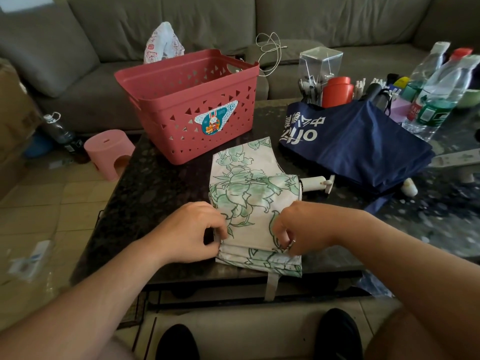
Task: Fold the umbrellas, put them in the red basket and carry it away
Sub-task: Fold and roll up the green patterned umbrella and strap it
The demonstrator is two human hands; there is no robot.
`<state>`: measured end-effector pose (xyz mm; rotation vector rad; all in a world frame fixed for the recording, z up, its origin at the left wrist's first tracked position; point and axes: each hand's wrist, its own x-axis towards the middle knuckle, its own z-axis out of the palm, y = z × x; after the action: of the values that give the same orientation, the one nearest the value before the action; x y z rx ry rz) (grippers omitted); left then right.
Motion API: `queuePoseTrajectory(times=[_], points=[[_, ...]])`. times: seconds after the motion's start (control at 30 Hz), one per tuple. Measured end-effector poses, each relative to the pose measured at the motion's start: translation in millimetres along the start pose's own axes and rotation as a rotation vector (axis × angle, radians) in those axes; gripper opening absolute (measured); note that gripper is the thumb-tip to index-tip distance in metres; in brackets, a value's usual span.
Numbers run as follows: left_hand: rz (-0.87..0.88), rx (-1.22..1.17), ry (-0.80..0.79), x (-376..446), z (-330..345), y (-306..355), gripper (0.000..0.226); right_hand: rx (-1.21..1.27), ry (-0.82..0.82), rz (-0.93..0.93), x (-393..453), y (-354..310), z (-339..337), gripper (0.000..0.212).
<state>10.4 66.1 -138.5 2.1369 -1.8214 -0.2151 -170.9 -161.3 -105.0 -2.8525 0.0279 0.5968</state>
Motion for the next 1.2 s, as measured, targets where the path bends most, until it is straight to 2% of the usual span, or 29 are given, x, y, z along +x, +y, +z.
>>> queuePoseTrajectory(times=[0.27, 0.4, 0.6, 0.7, 0.83, 1.03, 1.2], points=[[-0.029, 0.013, 0.001, -1.4, -0.3, 1.2, 0.016, 0.087, -0.003, 0.037, -3.4, 1.8, -1.4, 0.014], [-0.135, -0.088, 0.036, -5.0, -3.2, -0.3, 0.017, 0.164, 0.008, 0.062, -6.4, 6.6, -4.9, 0.014], [-0.245, -0.153, 0.015, -7.2, -0.3, 3.6, 0.011, 0.148, -0.003, 0.049, -4.7, 5.1, -3.1, 0.016], [-0.39, -0.236, 0.052, -5.7, 0.2, 5.6, 0.011, 0.139, -0.008, 0.047, -4.3, 4.3, -2.8, 0.016], [-0.599, -0.383, -0.009, -7.4, 0.1, 7.3, 0.01, 0.136, -0.01, 0.047, -4.8, 3.9, -2.2, 0.014], [-0.662, -0.57, 0.015, -7.6, 4.2, 13.0, 0.008, 0.13, -0.021, 0.052, -4.9, 2.2, -2.6, 0.015], [-0.693, -0.55, 0.019, -8.3, 8.5, 16.4, 0.008, 0.134, -0.027, 0.054, -4.3, 2.7, -1.9, 0.016]])
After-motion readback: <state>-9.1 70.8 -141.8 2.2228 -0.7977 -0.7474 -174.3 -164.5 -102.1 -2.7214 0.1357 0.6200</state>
